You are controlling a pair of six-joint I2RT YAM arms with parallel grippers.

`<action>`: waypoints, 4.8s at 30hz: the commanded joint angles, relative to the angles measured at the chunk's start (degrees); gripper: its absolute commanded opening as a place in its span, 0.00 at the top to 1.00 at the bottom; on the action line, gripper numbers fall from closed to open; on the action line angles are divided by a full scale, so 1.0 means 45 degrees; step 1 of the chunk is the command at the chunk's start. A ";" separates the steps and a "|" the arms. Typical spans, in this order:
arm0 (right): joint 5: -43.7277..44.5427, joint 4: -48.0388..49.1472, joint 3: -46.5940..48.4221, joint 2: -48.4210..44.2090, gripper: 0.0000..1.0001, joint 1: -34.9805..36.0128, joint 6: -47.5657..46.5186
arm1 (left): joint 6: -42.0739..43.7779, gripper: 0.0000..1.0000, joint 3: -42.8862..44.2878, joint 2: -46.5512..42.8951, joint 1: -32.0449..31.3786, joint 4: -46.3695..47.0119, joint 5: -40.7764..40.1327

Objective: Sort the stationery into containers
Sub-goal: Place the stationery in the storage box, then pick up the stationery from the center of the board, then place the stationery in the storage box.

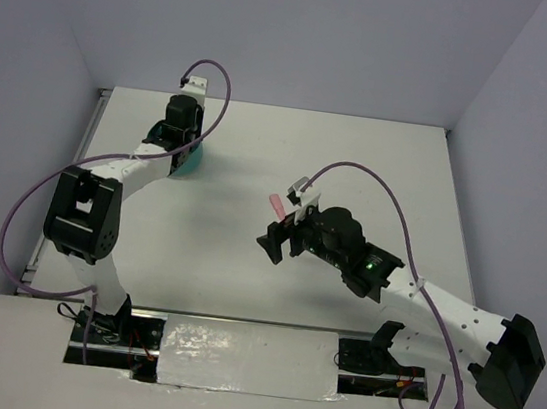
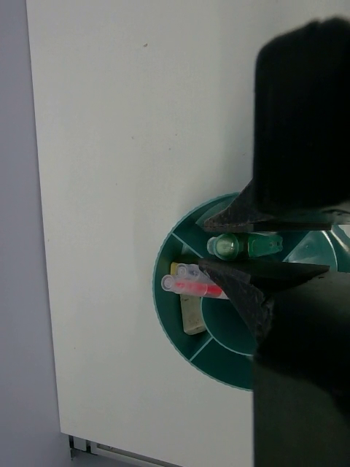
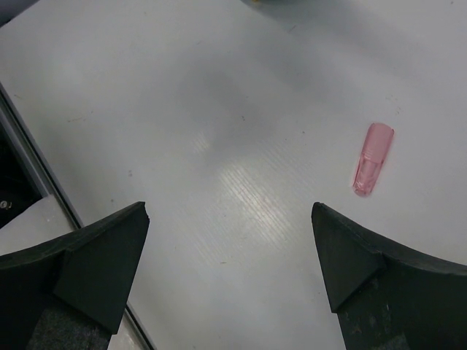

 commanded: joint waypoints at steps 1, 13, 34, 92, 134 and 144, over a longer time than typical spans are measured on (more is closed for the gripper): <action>-0.0286 0.0565 -0.0078 0.0164 0.00 -0.0055 -0.0200 | -0.0221 0.74 0.0061 -0.0069 0.0041 0.0907 0.0315; -0.0949 0.0429 0.0117 0.0652 0.00 -0.0444 0.0072 | -0.0689 0.36 -0.0272 -0.0557 0.0081 0.1046 0.0237; 0.0514 -0.4747 0.7928 1.0571 0.01 -0.2827 -0.0082 | -0.5555 0.01 0.0396 -0.9363 0.0139 -1.0497 0.3772; 0.2487 0.1698 0.3417 0.2723 0.96 0.2426 0.1108 | -1.1648 0.41 -0.5604 -1.0442 -0.1130 -0.1944 1.1975; 0.2625 0.0155 0.0411 -0.1007 0.00 0.0825 0.0483 | 0.0423 1.00 0.0449 -0.2065 -0.0154 0.0283 0.0726; 0.2195 0.0077 0.0527 -0.0793 0.00 0.0239 0.0444 | 0.0619 0.91 0.0276 -0.1163 0.0042 0.0750 0.0980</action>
